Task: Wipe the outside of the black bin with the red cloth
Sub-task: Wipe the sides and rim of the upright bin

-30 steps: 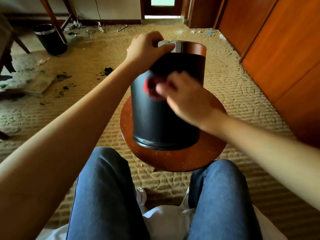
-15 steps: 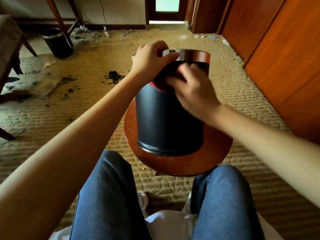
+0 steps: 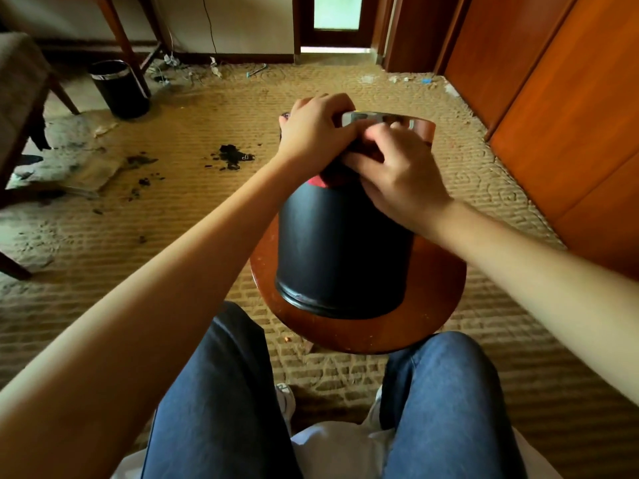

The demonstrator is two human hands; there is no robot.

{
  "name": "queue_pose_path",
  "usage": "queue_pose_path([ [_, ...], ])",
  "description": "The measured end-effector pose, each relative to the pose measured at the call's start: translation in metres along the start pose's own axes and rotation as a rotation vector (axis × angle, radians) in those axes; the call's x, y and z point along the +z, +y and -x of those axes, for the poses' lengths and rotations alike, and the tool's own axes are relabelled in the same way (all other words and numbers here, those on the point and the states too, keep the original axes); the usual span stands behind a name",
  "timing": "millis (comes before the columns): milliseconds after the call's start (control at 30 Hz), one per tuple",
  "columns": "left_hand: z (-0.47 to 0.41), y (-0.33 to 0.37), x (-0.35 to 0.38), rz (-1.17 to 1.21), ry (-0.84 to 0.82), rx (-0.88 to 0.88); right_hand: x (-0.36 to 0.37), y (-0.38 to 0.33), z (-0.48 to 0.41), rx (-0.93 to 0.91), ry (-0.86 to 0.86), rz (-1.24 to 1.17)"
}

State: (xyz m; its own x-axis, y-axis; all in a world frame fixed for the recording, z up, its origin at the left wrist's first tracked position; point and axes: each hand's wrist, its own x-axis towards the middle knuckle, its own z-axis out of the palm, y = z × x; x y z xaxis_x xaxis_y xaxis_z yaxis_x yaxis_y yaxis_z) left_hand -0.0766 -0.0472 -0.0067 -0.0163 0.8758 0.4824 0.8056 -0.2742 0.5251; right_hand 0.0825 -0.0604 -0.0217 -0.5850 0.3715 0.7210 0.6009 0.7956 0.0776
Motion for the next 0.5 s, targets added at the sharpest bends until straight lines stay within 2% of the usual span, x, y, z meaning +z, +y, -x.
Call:
queue_pose_path([
  [67, -0.001, -0.004, -0.003, 0.043, -0.015, -0.018, 0.016, -0.019, 0.038, -0.146, -0.022, -0.017],
  [167, 0.002, -0.017, -0.007, 0.117, -0.033, -0.033, 0.033, -0.051, 0.115, -0.463, -0.240, -0.052],
  [267, 0.011, -0.024, -0.010, 0.126, 0.013, -0.027, 0.025, -0.044, 0.126, -0.635, -0.317, -0.074],
  [333, 0.013, -0.029, -0.013, 0.105, 0.043, -0.054, 0.021, -0.024, 0.094, -0.617, -0.241, -0.038],
  [433, 0.011, -0.033, -0.016, 0.116, 0.061, -0.127, 0.012, 0.001, 0.031, -0.336, -0.069, 0.063],
  [500, 0.009, -0.035, -0.018, 0.131, 0.065, -0.159, 0.011, -0.002, 0.014, -0.174, -0.050, 0.066],
])
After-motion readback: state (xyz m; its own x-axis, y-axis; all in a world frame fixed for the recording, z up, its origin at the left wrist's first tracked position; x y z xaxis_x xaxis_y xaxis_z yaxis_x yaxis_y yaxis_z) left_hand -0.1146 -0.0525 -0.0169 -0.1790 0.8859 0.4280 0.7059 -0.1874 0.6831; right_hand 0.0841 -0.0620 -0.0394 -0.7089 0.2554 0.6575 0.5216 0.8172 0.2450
